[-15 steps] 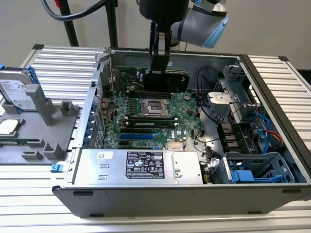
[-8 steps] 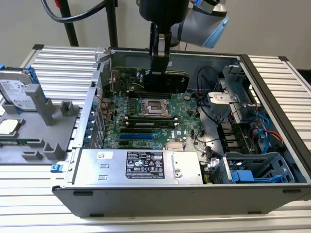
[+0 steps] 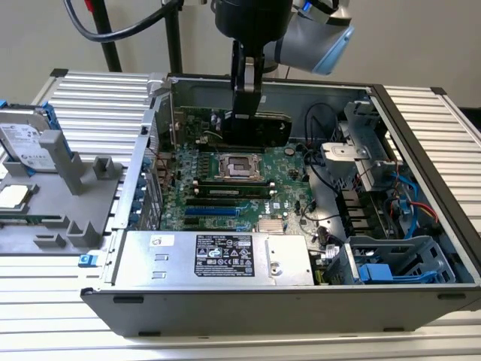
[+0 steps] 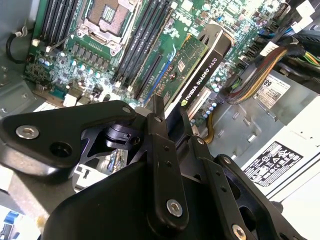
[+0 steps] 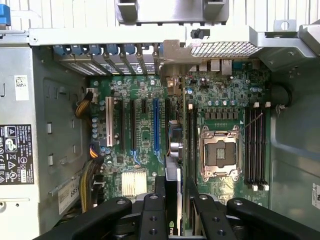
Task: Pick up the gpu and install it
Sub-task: 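Insert the gpu into the slot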
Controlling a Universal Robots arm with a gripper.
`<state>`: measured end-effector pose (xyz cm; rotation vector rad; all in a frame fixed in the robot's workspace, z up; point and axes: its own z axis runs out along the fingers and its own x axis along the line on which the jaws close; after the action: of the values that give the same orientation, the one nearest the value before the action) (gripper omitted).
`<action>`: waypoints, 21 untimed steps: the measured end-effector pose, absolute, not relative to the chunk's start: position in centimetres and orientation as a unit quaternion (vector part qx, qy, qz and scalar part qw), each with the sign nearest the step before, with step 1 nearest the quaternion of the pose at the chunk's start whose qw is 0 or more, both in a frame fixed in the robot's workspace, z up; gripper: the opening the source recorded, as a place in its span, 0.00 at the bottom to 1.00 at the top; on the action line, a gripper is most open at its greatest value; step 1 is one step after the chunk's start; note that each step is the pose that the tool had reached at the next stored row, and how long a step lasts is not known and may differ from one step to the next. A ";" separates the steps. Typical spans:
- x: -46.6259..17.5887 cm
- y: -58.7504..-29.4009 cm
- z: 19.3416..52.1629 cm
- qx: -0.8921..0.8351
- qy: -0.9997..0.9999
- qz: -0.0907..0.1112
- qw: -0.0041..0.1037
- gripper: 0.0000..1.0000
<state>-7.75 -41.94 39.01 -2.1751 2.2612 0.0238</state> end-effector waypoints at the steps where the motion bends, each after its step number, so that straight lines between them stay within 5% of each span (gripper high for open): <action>1: -7.8 -41.9 39.0 -0.693 0.721 0.008 0.002 0.00; 21: -7.8 -41.9 37.9 -0.693 0.721 0.007 0.002 0.00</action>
<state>-7.76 -41.94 37.86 -2.1744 2.2605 0.0224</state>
